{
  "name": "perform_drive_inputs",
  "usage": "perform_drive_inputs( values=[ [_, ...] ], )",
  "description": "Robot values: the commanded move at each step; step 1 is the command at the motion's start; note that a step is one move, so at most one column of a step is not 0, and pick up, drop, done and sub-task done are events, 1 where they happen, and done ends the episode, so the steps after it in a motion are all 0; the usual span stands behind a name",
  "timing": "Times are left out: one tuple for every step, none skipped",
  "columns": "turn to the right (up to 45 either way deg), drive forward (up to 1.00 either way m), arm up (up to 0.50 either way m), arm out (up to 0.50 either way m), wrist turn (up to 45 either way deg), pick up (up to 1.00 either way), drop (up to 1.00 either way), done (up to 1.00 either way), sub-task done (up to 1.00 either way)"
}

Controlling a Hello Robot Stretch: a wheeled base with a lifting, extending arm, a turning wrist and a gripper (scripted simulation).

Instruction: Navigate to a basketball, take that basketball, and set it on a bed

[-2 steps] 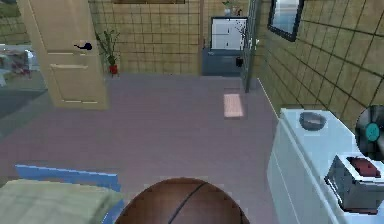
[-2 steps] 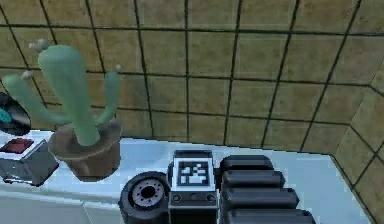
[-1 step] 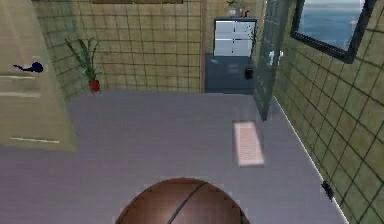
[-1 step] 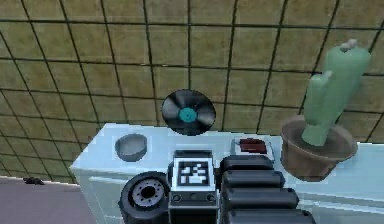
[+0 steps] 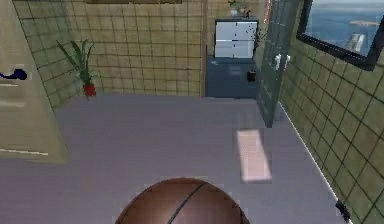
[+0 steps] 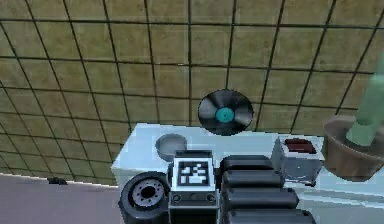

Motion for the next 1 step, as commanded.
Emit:
perform_drive_inputs(
  values=[
    [-36.0, 0.0, 0.0, 0.0, 0.0, 0.0, 0.0, 0.0, 0.0]
  ],
)
